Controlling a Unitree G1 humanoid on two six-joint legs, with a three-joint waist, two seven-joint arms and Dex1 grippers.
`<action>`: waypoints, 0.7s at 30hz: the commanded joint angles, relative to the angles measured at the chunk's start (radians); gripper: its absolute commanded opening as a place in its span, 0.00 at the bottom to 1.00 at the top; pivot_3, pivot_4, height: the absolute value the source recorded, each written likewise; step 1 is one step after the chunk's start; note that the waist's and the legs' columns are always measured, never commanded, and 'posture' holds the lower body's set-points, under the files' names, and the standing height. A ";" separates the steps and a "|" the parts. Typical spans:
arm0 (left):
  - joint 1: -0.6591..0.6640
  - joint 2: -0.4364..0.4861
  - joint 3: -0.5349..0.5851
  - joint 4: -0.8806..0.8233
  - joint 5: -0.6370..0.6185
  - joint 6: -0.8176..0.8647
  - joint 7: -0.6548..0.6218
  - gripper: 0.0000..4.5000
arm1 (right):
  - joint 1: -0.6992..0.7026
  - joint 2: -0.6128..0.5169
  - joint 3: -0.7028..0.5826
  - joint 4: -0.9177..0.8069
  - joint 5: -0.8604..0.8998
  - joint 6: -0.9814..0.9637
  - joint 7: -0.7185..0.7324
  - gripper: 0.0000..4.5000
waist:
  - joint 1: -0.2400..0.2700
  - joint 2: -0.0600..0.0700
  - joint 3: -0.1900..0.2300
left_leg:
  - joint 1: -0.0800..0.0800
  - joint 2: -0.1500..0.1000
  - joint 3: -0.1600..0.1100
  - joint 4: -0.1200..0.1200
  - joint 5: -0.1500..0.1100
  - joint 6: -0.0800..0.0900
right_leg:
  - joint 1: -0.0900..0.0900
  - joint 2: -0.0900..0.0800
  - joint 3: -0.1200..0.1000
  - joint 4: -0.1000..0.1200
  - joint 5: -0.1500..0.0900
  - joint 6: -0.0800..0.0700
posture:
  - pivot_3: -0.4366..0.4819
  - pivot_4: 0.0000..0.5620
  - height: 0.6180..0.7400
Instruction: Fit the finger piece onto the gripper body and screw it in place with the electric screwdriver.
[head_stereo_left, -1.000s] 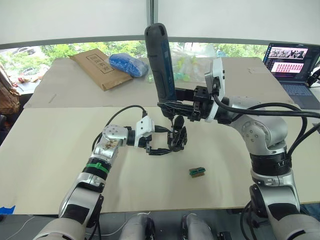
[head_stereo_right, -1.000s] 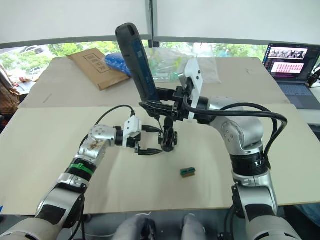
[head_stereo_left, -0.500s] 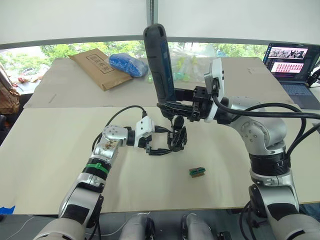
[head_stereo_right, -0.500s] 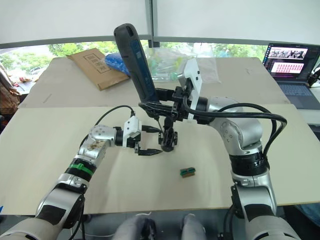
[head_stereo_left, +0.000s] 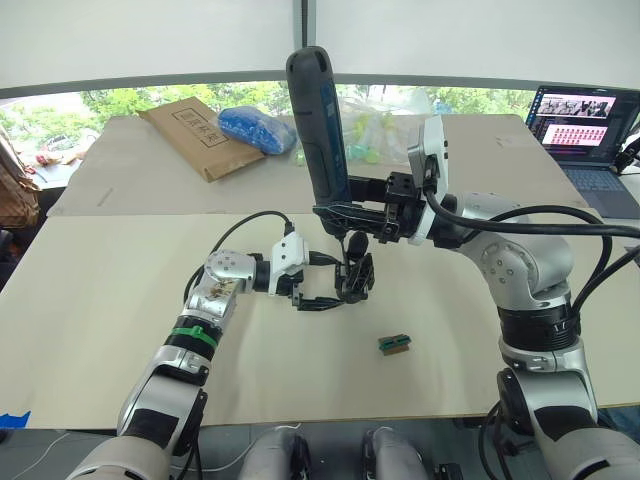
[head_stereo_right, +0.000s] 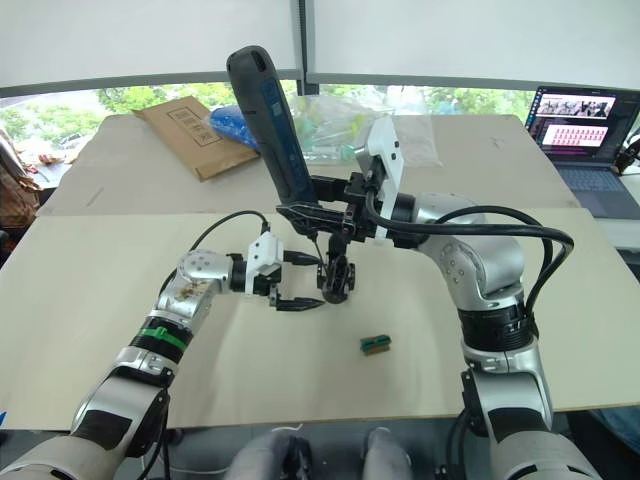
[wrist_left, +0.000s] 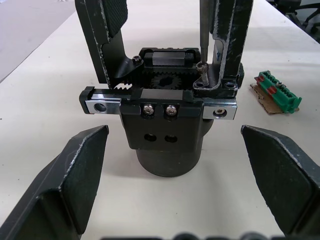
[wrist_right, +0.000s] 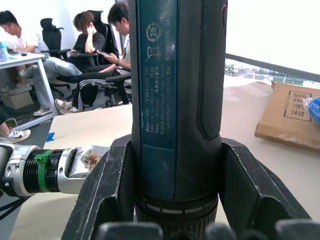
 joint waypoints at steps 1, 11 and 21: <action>-0.004 0.000 0.003 -0.013 0.002 -0.021 0.002 1.00 | -0.036 -0.003 -0.024 -0.033 0.009 -0.042 0.006 0.42 | 0.000 0.000 0.000 | 0.000 0.000 0.000 0.000 0.000 0.000 | 0.000 0.000 0.000 0.000 0.000 0.000 | 0.48 0.27 0.93; -0.004 0.001 0.003 -0.013 0.003 -0.021 0.002 1.00 | -0.031 -0.003 -0.021 -0.026 -0.007 -0.062 0.015 0.42 | 0.000 0.000 0.000 | 0.000 0.000 0.000 0.000 0.000 0.000 | 0.000 0.000 0.000 0.000 0.000 0.000 | 0.48 0.27 0.93; -0.003 0.002 0.004 -0.014 0.002 -0.020 0.002 1.00 | -0.028 -0.001 -0.019 -0.025 -0.005 -0.058 0.012 0.42 | 0.000 0.000 0.000 | 0.000 0.000 0.000 0.000 0.000 0.000 | 0.000 0.000 0.000 0.000 0.000 0.000 | 0.48 0.27 0.93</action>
